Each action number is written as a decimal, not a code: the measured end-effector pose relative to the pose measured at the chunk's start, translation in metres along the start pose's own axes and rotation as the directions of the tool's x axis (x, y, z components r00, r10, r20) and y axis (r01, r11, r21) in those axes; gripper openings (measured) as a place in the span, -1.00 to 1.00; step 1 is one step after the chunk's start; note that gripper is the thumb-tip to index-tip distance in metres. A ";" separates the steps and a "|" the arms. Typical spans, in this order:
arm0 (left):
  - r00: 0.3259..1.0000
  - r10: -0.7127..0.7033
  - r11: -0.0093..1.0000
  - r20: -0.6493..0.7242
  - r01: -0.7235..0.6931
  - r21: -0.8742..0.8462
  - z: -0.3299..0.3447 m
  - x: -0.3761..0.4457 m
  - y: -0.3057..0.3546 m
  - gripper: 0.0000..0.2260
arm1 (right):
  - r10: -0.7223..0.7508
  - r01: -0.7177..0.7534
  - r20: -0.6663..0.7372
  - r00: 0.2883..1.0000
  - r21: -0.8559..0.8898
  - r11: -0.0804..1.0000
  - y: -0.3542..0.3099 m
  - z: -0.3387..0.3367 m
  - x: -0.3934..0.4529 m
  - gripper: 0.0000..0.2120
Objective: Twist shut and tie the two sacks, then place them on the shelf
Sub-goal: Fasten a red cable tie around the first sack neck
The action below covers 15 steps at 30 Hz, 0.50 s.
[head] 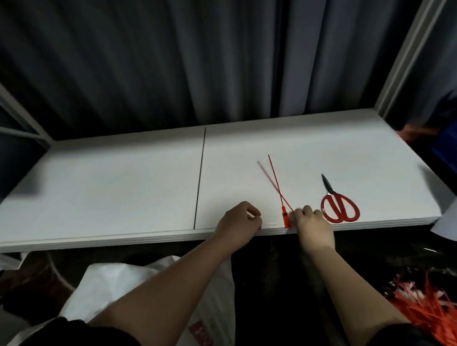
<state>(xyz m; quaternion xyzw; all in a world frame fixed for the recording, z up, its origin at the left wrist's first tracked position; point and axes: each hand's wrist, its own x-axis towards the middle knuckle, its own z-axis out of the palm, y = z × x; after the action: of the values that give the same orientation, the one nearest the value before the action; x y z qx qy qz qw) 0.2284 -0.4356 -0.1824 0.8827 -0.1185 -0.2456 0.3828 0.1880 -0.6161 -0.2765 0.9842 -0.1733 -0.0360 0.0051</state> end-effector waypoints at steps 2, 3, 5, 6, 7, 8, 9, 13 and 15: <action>1.000 -0.002 1.000 0.002 0.002 0.001 -0.001 -0.004 -0.001 -0.93 | 0.020 -0.020 0.011 1.000 0.024 1.000 -0.001 -0.006 0.000 -0.66; 1.000 0.001 1.000 0.003 -0.001 -0.003 -0.002 -0.006 -0.001 -0.95 | 0.030 -0.031 0.018 0.999 0.040 0.999 -0.001 -0.009 0.001 -0.67; 1.000 0.011 1.000 0.006 -0.011 -0.012 -0.006 -0.012 -0.001 -0.96 | 0.046 -0.048 0.034 0.998 0.061 0.997 -0.003 -0.012 0.001 -0.67; 1.000 0.015 1.000 0.008 -0.015 -0.014 -0.009 -0.015 -0.001 -0.96 | 0.057 -0.060 0.043 0.997 0.076 0.995 -0.004 -0.013 0.001 -0.67; 1.000 0.018 1.000 0.006 -0.018 -0.018 -0.011 -0.017 -0.002 -0.96 | 0.070 -0.074 0.050 0.996 0.094 0.993 -0.005 -0.015 0.001 -0.66; 1.000 0.022 1.000 0.002 -0.022 -0.023 -0.013 -0.020 -0.002 -0.95 | 0.083 -0.089 0.050 0.995 0.116 0.989 -0.005 -0.015 0.001 -0.66; 1.000 0.024 0.999 -0.003 -0.024 -0.025 -0.016 -0.023 -0.002 -0.94 | 0.098 -0.103 0.044 0.994 0.142 0.984 -0.005 -0.016 0.000 -0.67; 1.000 0.017 0.999 -0.014 -0.018 -0.050 -0.024 -0.034 -0.004 -0.90 | 0.190 -0.169 -0.042 0.981 0.305 0.937 -0.002 -0.028 -0.002 -0.74; 0.999 0.029 0.998 -0.019 -0.030 -0.059 -0.032 -0.043 -0.001 -0.89 | 0.203 -0.141 -0.139 0.969 0.362 0.921 -0.002 -0.045 -0.002 -0.77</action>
<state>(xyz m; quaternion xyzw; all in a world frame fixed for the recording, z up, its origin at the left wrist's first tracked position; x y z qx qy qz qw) 0.2086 -0.3979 -0.1491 0.8712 -0.1209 -0.2355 0.4134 0.1900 -0.6141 -0.2316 0.9496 -0.2619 0.0818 -0.1517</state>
